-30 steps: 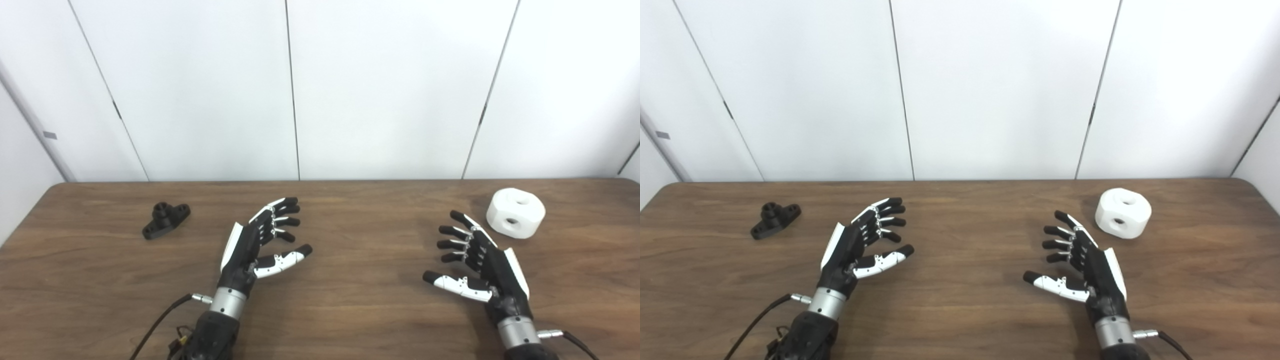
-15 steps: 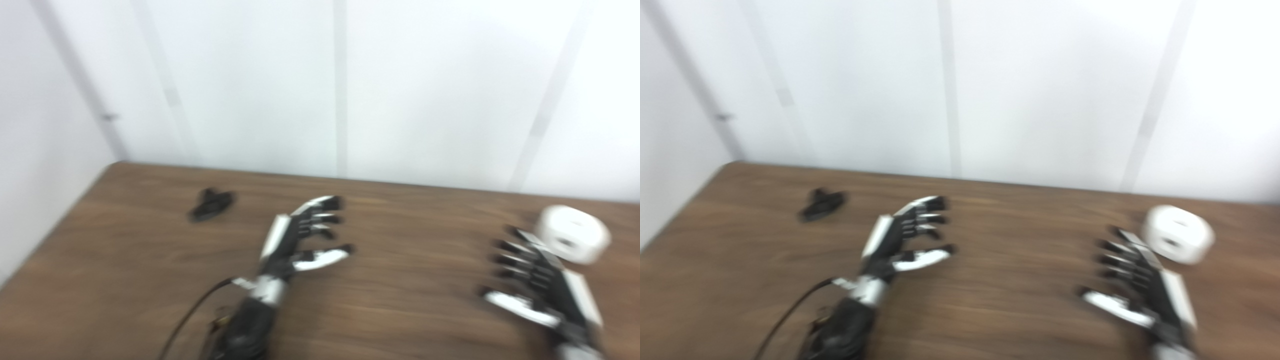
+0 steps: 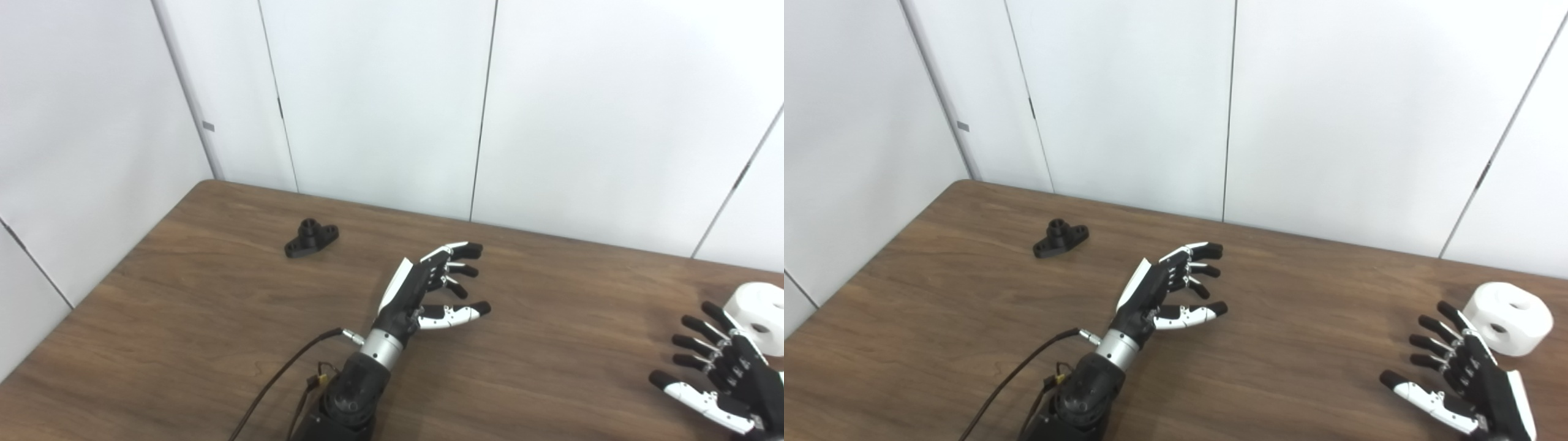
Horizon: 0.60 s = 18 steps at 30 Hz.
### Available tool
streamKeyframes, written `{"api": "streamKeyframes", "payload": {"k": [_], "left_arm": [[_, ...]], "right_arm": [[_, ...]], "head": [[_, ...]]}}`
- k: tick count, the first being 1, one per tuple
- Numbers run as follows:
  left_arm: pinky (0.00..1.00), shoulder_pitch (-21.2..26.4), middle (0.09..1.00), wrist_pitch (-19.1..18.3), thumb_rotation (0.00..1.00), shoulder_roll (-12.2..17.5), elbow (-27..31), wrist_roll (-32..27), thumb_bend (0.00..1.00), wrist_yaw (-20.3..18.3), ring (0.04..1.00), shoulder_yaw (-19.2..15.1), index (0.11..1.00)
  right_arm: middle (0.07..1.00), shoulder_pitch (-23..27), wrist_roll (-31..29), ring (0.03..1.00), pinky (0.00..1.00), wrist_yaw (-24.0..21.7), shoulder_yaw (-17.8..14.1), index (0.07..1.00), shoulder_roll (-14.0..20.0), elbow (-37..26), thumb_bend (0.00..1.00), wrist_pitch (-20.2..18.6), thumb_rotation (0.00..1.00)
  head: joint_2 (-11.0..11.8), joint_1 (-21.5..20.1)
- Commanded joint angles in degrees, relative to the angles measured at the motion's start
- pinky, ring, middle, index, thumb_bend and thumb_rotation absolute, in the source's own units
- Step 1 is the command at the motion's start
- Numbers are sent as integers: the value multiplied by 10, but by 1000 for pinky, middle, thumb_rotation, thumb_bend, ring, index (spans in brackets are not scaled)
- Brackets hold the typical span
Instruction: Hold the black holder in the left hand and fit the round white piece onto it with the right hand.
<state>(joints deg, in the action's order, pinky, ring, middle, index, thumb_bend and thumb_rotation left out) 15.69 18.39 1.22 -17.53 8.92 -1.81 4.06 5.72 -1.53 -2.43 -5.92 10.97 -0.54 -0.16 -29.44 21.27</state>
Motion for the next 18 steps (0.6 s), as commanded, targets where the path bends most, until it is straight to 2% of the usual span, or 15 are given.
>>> {"api": "streamKeyframes", "payload": {"k": [1,4,8,13,16,18], "left_arm": [[526,-20,804,-1,0,-12,-29,1,628,10,723,8,774],[529,-20,801,-3,0,-12,-29,2,629,9,725,7,766],[522,-19,790,-16,0,-6,-18,2,640,3,717,7,750],[522,-15,742,-69,0,22,36,2,688,-22,664,9,711],[540,-10,705,-92,0,42,65,13,708,-22,641,3,689],[519,-3,692,-94,0,64,77,51,698,-11,627,5,672]], "right_arm": [[784,13,20,701,603,12,-3,869,8,-19,731,17,0],[775,13,41,670,558,20,-2,860,8,-19,770,20,47],[779,14,47,670,555,21,-3,858,7,-18,778,19,58],[773,18,41,664,550,19,-6,851,9,-5,782,30,49],[765,20,43,653,543,20,-7,845,10,-3,791,32,49],[762,19,41,651,543,19,-8,843,11,-5,795,30,53]], "head": [[0,1],[-1,3],[0,3],[0,2],[-1,3],[-1,4]]}}
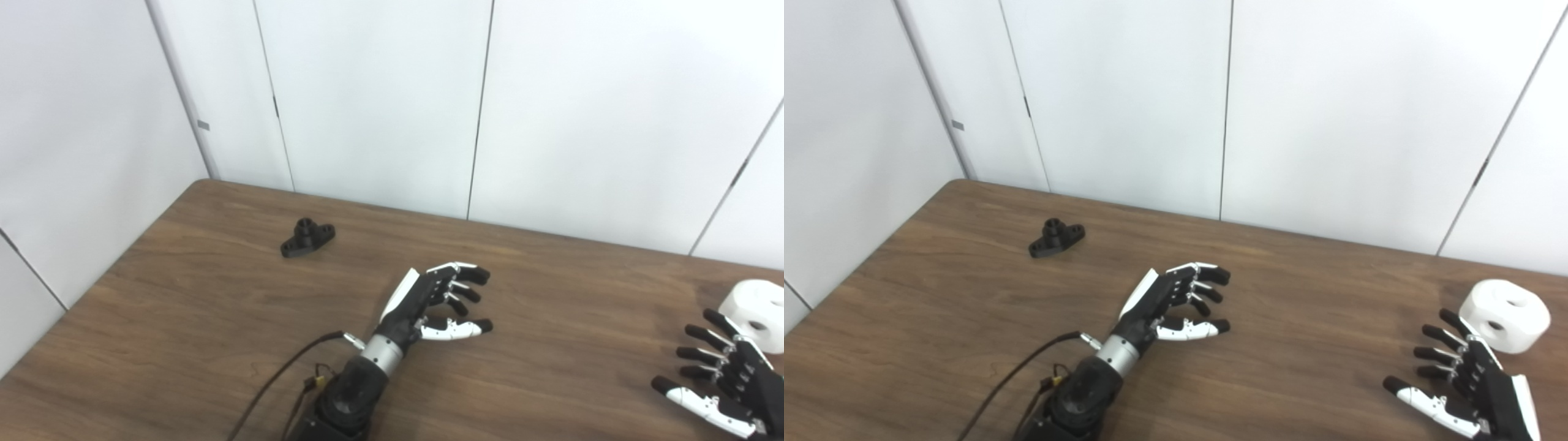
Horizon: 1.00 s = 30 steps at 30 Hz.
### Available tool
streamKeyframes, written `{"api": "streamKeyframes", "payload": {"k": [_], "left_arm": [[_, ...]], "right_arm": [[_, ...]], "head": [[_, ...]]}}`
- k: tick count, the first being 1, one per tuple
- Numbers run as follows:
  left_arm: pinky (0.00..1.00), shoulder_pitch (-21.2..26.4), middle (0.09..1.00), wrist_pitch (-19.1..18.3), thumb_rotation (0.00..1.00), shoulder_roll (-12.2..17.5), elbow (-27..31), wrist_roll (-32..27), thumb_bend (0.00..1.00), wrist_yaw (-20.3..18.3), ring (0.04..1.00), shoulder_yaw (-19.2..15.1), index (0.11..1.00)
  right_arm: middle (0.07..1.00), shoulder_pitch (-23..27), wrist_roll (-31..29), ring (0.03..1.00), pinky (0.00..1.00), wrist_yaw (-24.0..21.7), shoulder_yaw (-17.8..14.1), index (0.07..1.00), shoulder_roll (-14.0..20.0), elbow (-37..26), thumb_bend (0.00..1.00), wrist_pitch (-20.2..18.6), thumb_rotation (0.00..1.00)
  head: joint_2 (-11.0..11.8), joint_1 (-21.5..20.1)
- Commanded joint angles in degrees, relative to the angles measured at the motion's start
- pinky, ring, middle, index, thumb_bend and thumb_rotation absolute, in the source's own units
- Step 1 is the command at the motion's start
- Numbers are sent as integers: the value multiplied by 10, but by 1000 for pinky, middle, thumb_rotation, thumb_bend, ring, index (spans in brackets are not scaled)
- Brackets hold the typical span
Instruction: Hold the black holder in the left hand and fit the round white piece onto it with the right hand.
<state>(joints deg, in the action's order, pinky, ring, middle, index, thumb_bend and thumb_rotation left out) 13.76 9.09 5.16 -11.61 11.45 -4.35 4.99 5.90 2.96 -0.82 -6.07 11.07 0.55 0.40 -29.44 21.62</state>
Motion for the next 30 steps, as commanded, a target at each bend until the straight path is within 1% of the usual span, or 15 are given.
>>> {"api": "streamKeyframes", "payload": {"k": [1,2,4,8,11,13,15,17,18,22,24,26,30], "left_arm": [[494,19,687,-1,0,33,22,43,689,18,621,-2,659],[486,22,685,-7,0,44,30,55,686,17,619,-2,655],[465,25,677,-32,0,60,53,71,708,7,605,-4,651],[456,33,671,-64,0,84,81,80,724,-6,590,-5,651],[502,41,676,-82,0,103,100,72,741,-19,607,-10,654],[518,47,684,-82,0,115,109,79,755,-20,621,-12,661],[521,53,697,-65,0,128,110,92,764,-12,641,-12,666],[562,58,715,-43,0,138,103,102,759,-4,684,-13,672],[576,61,729,-42,0,142,101,104,753,0,701,-17,684],[570,69,750,-63,0,148,113,120,753,28,724,-45,697],[592,72,767,-69,0,155,123,141,736,40,747,-53,701],[623,76,787,-73,0,161,132,145,713,44,765,-64,714],[653,87,819,-88,0,174,141,165,722,58,796,-84,714]], "right_arm": [[762,16,-5,651,545,2,-7,843,10,-17,797,23,60],[762,16,-6,651,546,1,-7,842,11,-21,797,19,63],[762,15,-6,652,544,0,-8,844,11,-24,797,15,56],[768,16,-3,656,544,0,-8,843,14,-17,797,23,53],[764,15,-5,649,537,0,-9,839,15,-15,802,24,53],[765,13,-7,650,540,-2,-10,838,16,-17,800,21,51],[768,12,-5,656,546,-2,-9,841,18,-20,801,19,64],[769,11,-4,659,547,-2,-8,839,19,-23,800,17,70],[770,11,-8,659,547,-4,-9,838,19,-22,798,17,63],[767,11,-12,656,546,-3,-9,838,20,-22,795,12,43],[765,11,-10,655,545,-2,-8,839,21,-23,791,13,39],[768,10,-12,661,550,-4,-7,839,22,-24,789,16,53],[768,10,-17,659,550,-4,-9,836,21,-23,784,14,40]], "head": [[-1,1],[-2,1],[-1,2],[-1,4],[-3,6],[-3,7],[-2,9],[-3,11],[-4,12],[-3,14],[-3,14],[-3,16],[-4,17]]}}
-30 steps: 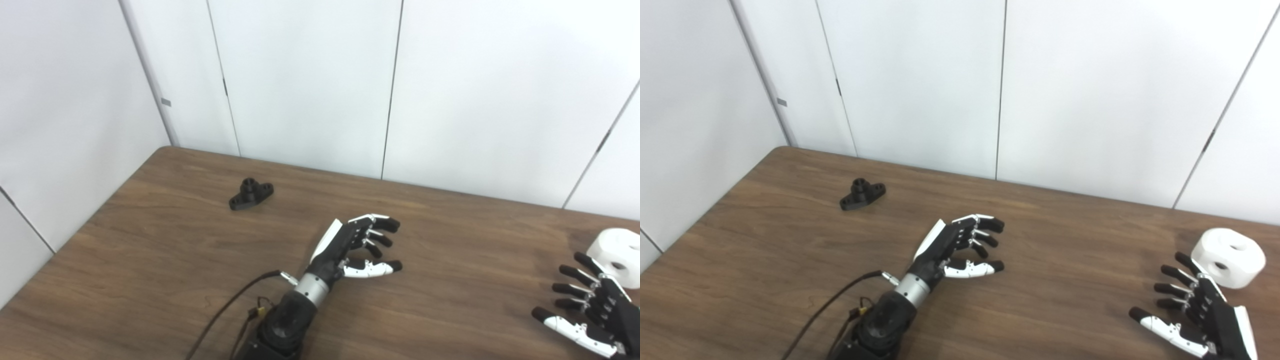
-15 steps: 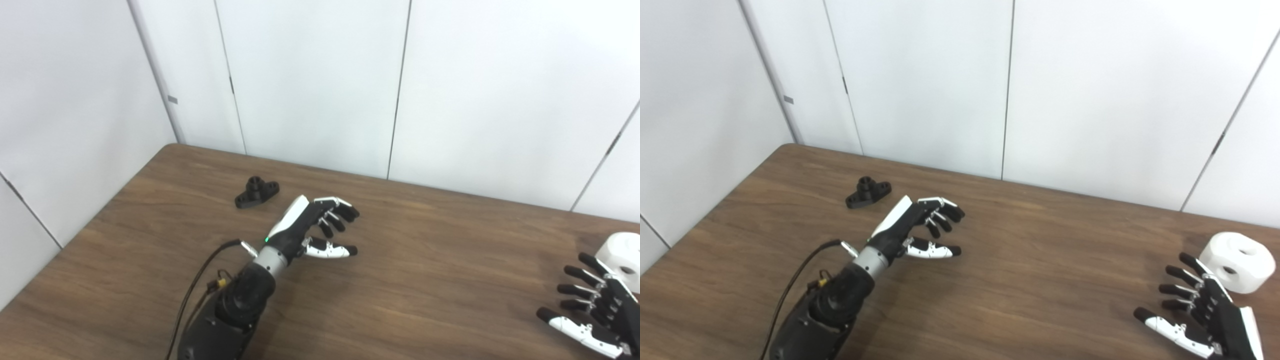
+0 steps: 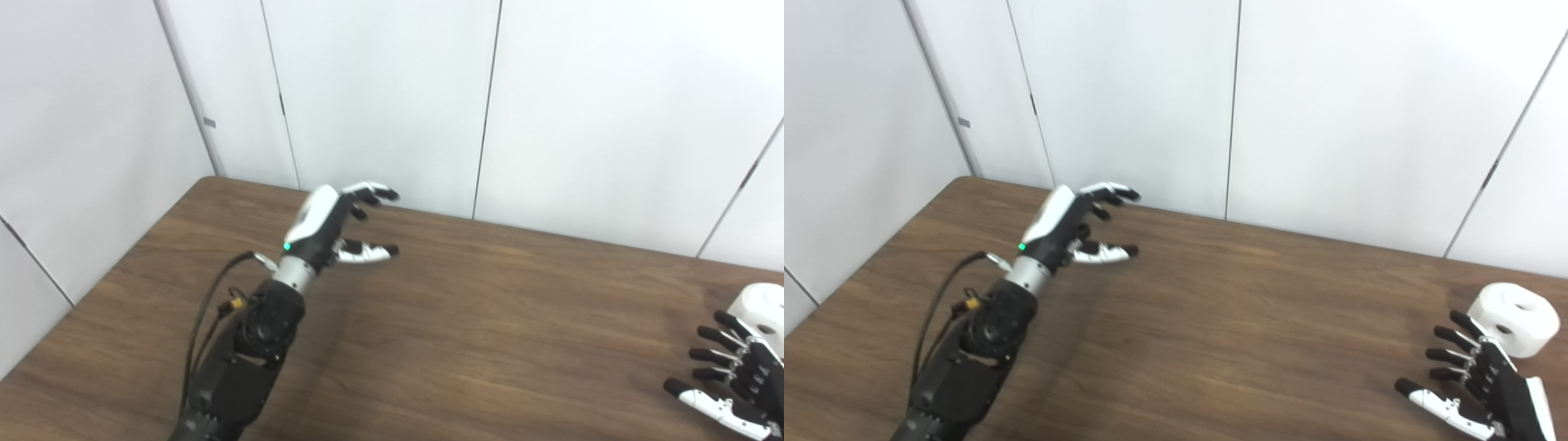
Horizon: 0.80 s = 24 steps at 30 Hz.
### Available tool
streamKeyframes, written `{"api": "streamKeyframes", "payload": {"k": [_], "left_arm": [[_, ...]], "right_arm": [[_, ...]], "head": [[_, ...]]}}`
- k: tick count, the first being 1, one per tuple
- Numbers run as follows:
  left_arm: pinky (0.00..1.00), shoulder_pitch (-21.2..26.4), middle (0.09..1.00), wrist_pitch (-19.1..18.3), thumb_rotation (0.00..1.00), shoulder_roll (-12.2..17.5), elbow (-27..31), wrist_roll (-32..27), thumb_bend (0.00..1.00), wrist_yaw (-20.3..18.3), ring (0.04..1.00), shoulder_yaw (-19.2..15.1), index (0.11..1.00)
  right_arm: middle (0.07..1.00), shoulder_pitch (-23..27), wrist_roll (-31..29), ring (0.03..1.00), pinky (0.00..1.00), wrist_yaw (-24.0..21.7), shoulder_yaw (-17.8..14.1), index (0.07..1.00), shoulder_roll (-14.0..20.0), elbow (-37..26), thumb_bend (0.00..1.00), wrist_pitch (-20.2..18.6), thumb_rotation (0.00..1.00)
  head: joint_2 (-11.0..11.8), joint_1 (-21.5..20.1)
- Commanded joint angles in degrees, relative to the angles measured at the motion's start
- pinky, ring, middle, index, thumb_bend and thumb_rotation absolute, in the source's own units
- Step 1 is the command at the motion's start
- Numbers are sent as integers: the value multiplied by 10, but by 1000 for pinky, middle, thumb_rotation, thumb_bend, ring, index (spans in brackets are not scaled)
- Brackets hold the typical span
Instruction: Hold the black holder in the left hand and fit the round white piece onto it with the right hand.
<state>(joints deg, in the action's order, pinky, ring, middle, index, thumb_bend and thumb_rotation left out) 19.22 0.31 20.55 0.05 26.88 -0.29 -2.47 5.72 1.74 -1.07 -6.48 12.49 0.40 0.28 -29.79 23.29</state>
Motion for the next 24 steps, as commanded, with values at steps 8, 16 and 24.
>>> {"api": "streamKeyframes", "payload": {"k": [8,16,24], "left_arm": [[681,48,864,-15,26,53,13,33,747,38,841,-37,713],[750,51,928,-78,93,58,-13,49,772,53,946,-55,670],[961,58,1000,-142,243,89,-48,73,889,32,1000,-33,761]], "right_arm": [[771,13,-3,661,548,-3,-5,837,11,-14,798,21,65],[764,14,-8,661,553,-6,-8,834,13,-17,789,21,46],[756,13,-12,656,559,-7,-11,834,12,-21,797,19,42]], "head": [[-2,3],[-4,5],[-7,1]]}}
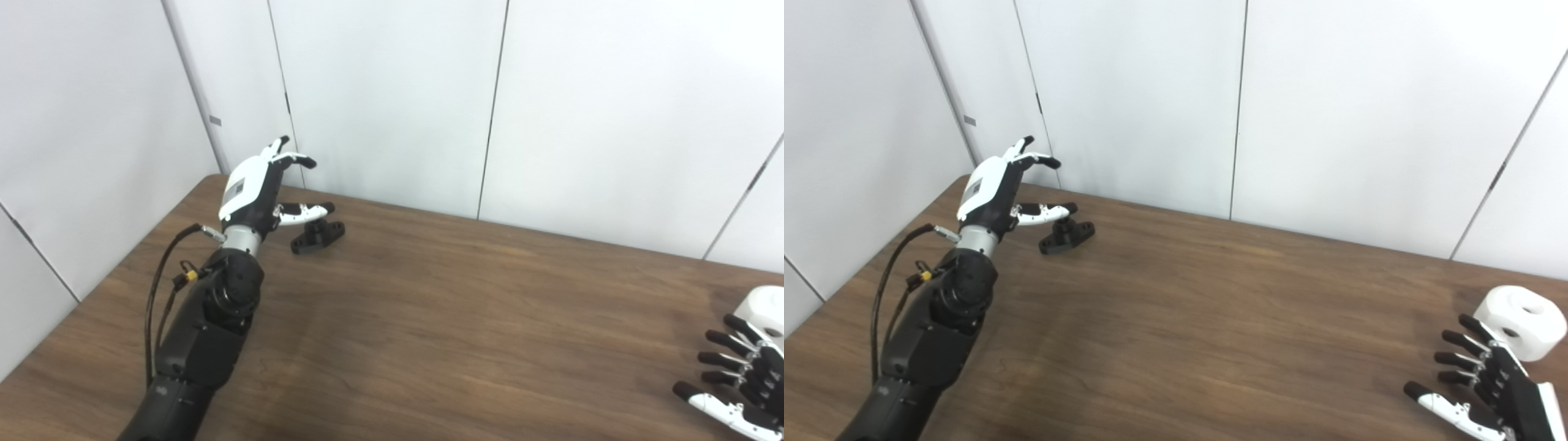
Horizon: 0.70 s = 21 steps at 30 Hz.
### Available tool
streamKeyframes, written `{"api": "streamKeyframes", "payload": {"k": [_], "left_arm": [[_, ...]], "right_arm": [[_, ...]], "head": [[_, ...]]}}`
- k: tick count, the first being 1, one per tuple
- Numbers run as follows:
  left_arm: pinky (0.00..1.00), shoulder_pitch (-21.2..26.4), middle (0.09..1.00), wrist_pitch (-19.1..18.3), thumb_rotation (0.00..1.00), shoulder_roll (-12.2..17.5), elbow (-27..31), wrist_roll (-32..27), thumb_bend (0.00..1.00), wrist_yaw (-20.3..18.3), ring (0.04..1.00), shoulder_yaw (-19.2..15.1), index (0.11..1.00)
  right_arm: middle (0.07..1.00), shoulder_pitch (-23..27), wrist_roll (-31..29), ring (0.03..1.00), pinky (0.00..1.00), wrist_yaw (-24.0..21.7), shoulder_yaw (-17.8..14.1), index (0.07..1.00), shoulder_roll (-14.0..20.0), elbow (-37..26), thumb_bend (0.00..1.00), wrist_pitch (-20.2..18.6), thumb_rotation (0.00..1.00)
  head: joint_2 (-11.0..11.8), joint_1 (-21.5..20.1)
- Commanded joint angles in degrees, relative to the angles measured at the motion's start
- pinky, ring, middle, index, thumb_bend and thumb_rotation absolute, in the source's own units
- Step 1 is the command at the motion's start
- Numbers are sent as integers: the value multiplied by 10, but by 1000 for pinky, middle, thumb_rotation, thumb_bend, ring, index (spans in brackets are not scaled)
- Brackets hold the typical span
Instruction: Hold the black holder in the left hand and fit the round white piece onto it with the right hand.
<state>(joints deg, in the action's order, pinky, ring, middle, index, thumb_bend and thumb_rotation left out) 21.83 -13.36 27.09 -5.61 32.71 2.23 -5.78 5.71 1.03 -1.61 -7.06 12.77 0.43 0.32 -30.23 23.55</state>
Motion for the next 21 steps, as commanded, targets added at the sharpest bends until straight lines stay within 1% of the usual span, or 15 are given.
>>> {"api": "streamKeyframes", "payload": {"k": [1,4,8,12,16,18,21], "left_arm": [[980,33,1000,-10,268,26,2,16,926,6,1000,3,773],[998,36,1000,-25,297,33,-18,17,989,4,1000,12,810],[1000,39,1000,-30,333,42,-43,19,1000,9,1000,22,852],[1000,42,1000,-38,362,47,-59,24,1000,11,1000,33,860],[1000,45,1000,-46,379,50,-76,21,1000,5,1000,42,866],[1000,46,1000,-49,364,50,-81,15,1000,-1,1000,45,868],[1000,46,1000,-49,358,45,-96,11,1000,3,1000,49,858]], "right_arm": [[759,13,-7,659,562,-3,-6,837,10,-22,794,19,50],[761,13,-8,660,568,-2,-6,836,10,-22,796,19,56],[755,14,-6,658,569,-1,-7,832,10,-20,804,21,70],[757,12,-7,660,568,-2,-7,833,9,-27,802,16,78],[760,9,-8,660,567,-3,-7,836,11,-30,795,16,64],[759,8,-5,658,560,-2,-7,836,11,-31,793,16,64],[763,7,-6,664,567,-3,-7,837,11,-33,789,14,61]], "head": [[-3,-1],[-3,-1],[-3,-1],[-6,-3],[-8,-3],[-9,-5],[-10,-5]]}}
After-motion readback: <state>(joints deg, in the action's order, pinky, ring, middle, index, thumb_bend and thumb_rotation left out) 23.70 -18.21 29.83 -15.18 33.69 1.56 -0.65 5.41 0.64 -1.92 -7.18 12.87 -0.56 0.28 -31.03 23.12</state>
